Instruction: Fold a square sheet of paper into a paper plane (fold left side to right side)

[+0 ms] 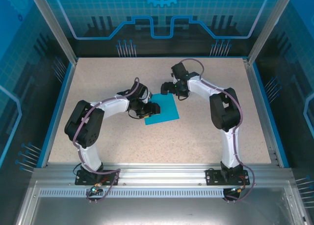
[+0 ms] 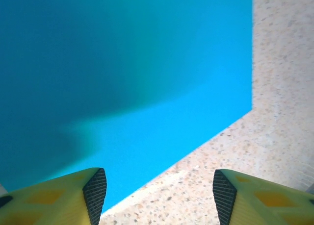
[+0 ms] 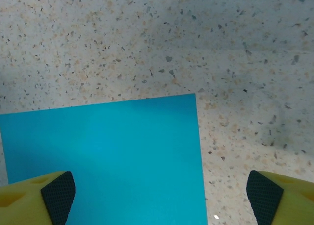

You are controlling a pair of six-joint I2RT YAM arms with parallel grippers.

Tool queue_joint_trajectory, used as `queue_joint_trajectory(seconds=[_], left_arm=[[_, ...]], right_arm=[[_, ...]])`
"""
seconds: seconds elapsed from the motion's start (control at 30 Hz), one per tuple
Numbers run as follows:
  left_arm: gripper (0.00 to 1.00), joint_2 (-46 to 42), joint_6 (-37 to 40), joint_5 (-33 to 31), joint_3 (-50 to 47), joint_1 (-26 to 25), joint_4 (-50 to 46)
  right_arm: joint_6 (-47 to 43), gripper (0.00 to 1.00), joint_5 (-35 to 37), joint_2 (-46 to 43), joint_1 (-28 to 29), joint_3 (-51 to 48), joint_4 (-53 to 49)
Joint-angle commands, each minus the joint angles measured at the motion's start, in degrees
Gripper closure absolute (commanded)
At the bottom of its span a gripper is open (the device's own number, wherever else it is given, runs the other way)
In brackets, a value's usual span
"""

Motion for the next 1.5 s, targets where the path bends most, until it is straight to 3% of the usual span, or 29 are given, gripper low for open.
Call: queue_joint_trajectory(seconds=[0.0, 0.37, 0.9, 1.17, 1.23, 1.47], left_arm=[[0.38, -0.66, -0.35, -0.27, 1.57, 0.94, -2.2], [0.42, 3.5, -2.28, -0.58, -1.75, 0.99, 0.97], [0.44, 6.6, -2.21, -2.71, -3.5, 0.97, 1.5], [0.44, 4.5, -1.47, -2.44, -3.59, 0.98, 1.82], [0.42, 2.99, -0.84, -2.28, -3.4, 1.07, 1.34], [0.33, -5.92, -0.05, 0.64, -4.36, 4.96, 0.12]], right_arm=[[-1.3, 0.06, -0.62, 3.43, 1.33, 4.97, -3.44], [-0.37, 0.05, 0.29, 9.25, 3.28, 11.18, -8.65], [-0.37, 0.13, -7.53, 2.84, 7.85, -1.85, -7.97], [-4.41, 0.31, -7.18, 0.89, 8.21, -2.51, -9.37], [-5.43, 0.4, -8.04, 0.63, 7.56, -2.63, -9.0], [-6.9, 0.61, -15.28, -3.39, 4.8, -7.13, -1.68]])
